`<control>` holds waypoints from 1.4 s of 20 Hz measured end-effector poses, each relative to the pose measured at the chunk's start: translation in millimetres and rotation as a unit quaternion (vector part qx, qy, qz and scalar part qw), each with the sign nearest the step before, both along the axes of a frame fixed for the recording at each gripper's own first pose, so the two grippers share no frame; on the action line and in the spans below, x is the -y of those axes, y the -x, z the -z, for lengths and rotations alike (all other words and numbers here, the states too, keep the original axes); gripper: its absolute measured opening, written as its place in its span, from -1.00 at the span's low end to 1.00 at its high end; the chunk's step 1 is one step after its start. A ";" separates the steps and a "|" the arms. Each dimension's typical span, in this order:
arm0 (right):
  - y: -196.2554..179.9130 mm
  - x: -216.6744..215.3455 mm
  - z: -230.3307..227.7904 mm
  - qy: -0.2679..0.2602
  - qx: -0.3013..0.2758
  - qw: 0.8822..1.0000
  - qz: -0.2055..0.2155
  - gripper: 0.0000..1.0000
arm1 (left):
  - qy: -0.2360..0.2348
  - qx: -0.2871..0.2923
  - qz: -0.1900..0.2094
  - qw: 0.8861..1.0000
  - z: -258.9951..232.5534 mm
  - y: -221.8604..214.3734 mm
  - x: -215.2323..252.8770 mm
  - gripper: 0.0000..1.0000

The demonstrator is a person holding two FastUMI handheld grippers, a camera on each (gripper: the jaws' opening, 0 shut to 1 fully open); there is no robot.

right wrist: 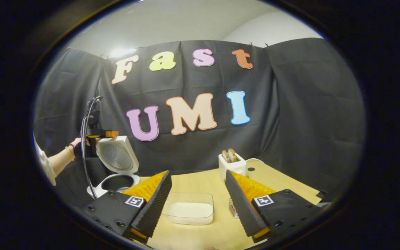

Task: Close the left gripper, press the button to open the rice cooker; take a wooden spoon from the chopstick holder with the right hand, scoop a spoonful of rice and pour it into the rice cooker, then put the wooden spoon back into the chopstick holder.

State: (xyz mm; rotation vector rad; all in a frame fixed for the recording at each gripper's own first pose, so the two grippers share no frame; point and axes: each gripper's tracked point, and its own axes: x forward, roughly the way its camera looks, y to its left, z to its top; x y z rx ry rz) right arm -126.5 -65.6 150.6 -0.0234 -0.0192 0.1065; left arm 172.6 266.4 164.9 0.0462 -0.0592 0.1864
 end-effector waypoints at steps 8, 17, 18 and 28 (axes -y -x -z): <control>-0.6 1.4 2.0 -0.017 -0.003 0.999 -0.029 0.98 | 0.004 0.005 0.007 1.000 49.4 68.7 30.1 0.87; -10.5 -9.6 0.3 -0.011 -0.008 0.998 -0.063 0.99 | 0.017 -0.021 0.004 1.000 125.8 114.7 49.6 0.87; -11.7 -12.0 -0.7 -0.005 -0.007 0.998 -0.066 0.98 | 0.017 -0.022 0.003 1.000 132.0 116.6 51.0 0.87; -8.5 -27.9 9.3 0.014 -0.016 0.996 -0.084 0.94 | 0.023 -0.064 -0.017 0.998 195.1 127.7 54.9 0.88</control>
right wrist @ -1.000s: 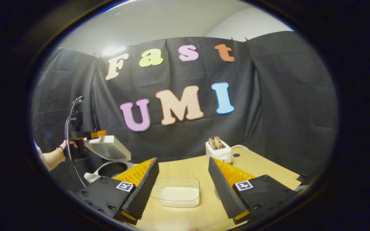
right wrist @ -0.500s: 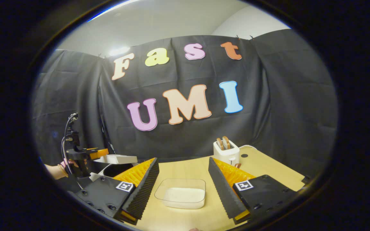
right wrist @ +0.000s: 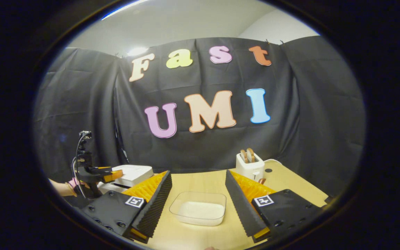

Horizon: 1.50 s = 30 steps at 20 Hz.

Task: Close the left gripper, press the button to open the rice cooker; take a wooden spoon from the chopstick holder with the right hand, scoop a spoonful of rice and pour it into the rice cooker, then put the wooden spoon back into the chopstick holder.

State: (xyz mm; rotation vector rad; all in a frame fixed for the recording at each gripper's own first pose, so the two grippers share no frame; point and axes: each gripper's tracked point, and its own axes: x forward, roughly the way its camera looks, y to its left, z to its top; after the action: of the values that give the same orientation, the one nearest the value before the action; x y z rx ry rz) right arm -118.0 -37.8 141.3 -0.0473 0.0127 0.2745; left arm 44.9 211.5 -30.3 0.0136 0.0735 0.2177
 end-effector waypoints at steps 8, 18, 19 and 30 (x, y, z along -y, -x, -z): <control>11.4 2.3 12.2 0.008 -0.015 1.000 0.009 0.94 | -0.006 -0.018 -0.015 1.000 32.7 2.4 2.0 0.87; 24.3 7.1 33.7 -0.003 -0.044 0.999 0.021 0.99 | -0.017 0.044 -0.017 0.999 36.8 4.0 2.6 0.87; 24.9 8.0 33.6 -0.003 -0.041 0.999 0.022 0.99 | -0.019 0.047 -0.017 0.999 36.7 2.9 2.2 0.87; 21.3 13.9 18.8 -0.008 -0.028 0.999 0.017 0.97 | -0.030 -0.009 -0.006 1.000 25.7 5.7 9.0 0.82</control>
State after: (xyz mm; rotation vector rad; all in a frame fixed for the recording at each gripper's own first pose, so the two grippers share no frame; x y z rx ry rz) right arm -139.3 -51.7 122.5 -0.0227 0.0672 0.2418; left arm 39.2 202.5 -55.9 0.0742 0.0843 0.2324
